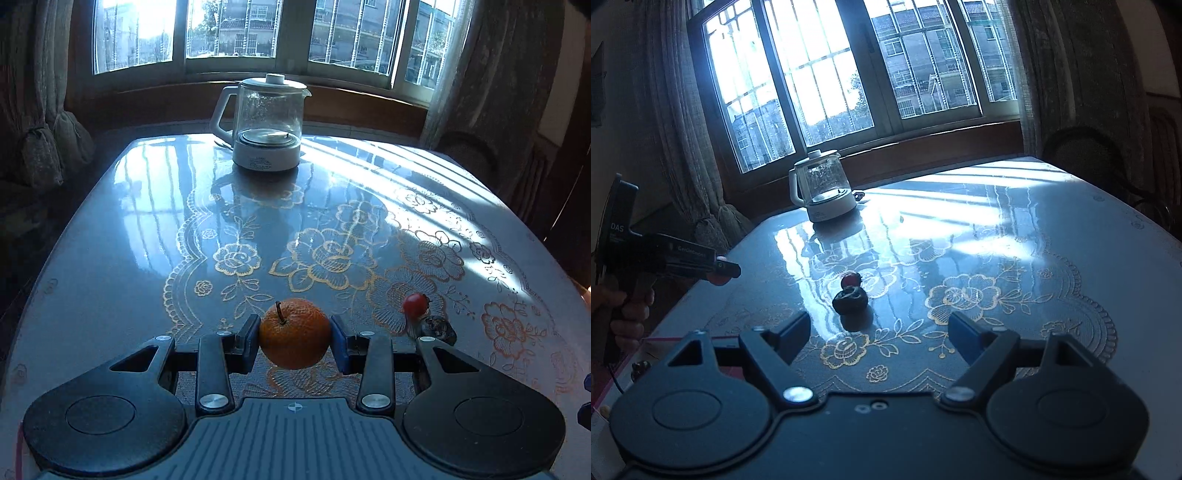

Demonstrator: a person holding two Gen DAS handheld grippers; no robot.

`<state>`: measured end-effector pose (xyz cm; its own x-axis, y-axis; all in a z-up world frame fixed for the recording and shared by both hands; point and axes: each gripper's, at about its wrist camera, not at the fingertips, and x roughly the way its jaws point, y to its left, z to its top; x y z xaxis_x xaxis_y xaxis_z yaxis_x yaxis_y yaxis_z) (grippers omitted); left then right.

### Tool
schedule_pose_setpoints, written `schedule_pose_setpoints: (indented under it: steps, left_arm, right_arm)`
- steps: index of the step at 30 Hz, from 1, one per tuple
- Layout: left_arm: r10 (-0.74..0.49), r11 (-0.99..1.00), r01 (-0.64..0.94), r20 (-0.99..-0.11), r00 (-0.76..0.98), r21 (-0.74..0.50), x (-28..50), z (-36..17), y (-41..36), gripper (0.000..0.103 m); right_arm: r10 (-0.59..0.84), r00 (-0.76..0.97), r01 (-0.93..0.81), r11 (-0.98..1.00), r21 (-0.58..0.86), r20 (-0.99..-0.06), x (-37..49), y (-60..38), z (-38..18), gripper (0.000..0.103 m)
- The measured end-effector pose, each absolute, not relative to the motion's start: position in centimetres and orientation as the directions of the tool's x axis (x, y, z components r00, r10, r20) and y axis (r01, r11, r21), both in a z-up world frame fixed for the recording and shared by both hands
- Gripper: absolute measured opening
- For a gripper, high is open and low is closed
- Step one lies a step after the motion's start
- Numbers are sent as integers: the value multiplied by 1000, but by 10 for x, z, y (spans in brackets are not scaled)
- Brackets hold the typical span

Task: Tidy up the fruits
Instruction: 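Carry the stemmed orange into the box and open the left tool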

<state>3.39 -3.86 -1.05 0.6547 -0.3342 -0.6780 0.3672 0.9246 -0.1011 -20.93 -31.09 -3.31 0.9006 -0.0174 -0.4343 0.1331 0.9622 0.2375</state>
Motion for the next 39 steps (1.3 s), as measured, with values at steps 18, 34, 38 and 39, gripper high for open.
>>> schedule_pose_setpoints:
  steps: [18, 34, 38, 39]
  left_arm:
    - [-268, 930, 368, -721, 639, -18, -66, -53, 21, 40]
    - [-328, 900, 431, -747, 578, -62, -93, -64, 21, 40]
    - [-311, 900, 435, -759, 571, -42, -87, -74, 17, 40]
    - [-308, 899, 438, -757, 576, -32, -86, -74, 16, 40]
  right_arm:
    - [50, 905, 51, 973, 224, -423, -203, -244, -22, 81]
    - [38, 905, 59, 975, 213, -425, -214, -230, -21, 81]
    - [34, 903, 65, 974, 215, -427, -216, -230, -21, 81]
    - [34, 903, 66, 974, 216, -428, -216, -230, -21, 81]
